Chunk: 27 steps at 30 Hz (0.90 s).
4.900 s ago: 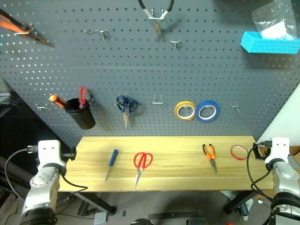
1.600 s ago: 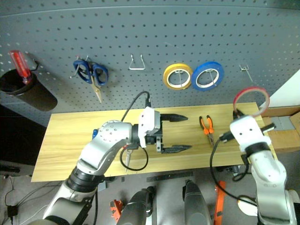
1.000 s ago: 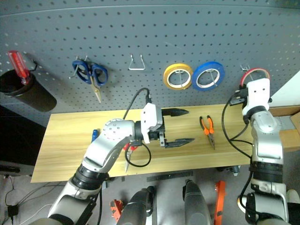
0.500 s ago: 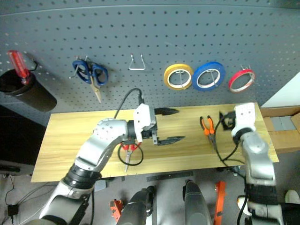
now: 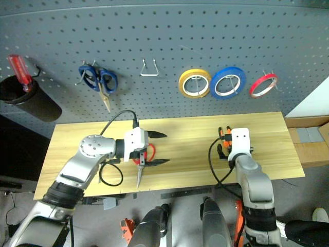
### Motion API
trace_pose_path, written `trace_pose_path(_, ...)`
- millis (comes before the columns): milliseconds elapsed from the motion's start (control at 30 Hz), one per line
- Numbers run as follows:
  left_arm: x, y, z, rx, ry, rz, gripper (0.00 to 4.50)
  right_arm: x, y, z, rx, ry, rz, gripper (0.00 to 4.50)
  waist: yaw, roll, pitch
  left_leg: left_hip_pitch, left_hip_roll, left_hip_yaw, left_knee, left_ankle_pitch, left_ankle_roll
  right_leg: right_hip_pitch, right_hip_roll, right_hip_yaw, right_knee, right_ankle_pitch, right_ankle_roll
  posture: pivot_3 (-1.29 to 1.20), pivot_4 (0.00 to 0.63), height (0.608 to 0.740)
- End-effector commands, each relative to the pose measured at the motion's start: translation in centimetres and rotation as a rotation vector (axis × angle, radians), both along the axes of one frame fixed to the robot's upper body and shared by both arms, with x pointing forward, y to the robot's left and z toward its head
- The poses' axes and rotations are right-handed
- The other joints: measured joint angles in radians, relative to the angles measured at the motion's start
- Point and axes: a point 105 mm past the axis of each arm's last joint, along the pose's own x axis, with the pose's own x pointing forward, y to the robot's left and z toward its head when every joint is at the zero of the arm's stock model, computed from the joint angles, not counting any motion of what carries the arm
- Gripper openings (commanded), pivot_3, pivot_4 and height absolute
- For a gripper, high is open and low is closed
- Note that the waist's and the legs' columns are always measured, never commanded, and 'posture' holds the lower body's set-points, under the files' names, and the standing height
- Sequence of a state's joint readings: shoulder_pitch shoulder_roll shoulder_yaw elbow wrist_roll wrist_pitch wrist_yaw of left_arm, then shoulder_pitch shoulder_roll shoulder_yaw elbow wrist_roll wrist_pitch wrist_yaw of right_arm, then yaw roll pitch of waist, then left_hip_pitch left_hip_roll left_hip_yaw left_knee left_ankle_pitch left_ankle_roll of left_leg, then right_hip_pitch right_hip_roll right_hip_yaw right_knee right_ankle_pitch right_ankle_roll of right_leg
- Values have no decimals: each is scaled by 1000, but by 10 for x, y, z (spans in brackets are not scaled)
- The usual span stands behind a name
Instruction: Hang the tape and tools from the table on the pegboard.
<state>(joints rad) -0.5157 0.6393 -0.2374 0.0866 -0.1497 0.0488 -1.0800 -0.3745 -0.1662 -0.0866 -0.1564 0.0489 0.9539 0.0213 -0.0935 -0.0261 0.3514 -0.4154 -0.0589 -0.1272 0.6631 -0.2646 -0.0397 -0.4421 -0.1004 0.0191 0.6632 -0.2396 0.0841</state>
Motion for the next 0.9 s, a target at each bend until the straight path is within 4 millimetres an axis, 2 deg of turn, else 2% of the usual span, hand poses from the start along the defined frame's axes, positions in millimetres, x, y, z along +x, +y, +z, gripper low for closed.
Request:
trace_pose_path(33,2,0,10,-10,-52,-6,4500,13,-6,-2,-5,0,-9,4484,-2,0,0,-1,0,1,0,0,0,-1,0,0,0,0,0,-151,357,740)
trace_pose_path(367,3,-1,10,-13,-54,0,4500,44,-2,-15,13,51,7,4484,-13,0,0,-1,0,3,0,0,0,-2,-1,-1,0,0,0,-133,351,740)
trace_pose_path(667,3,-3,9,-18,-54,6,4500,51,-3,-30,26,132,18,4484,-19,-1,0,-1,0,4,1,0,0,-2,-1,0,1,0,0,-136,346,740)
trace_pose_path(867,2,-3,7,-22,-55,13,4500,48,-9,-39,83,190,-25,2677,-18,-1,-1,-1,0,3,2,0,0,-1,-1,-1,1,0,0,-137,339,740)
trace_pose_path(900,2,-2,7,-23,-55,14,4500,48,-10,-40,85,194,-26,2656,-18,-1,-1,-1,0,3,2,0,0,-1,-1,-1,1,0,0,-137,339,740)
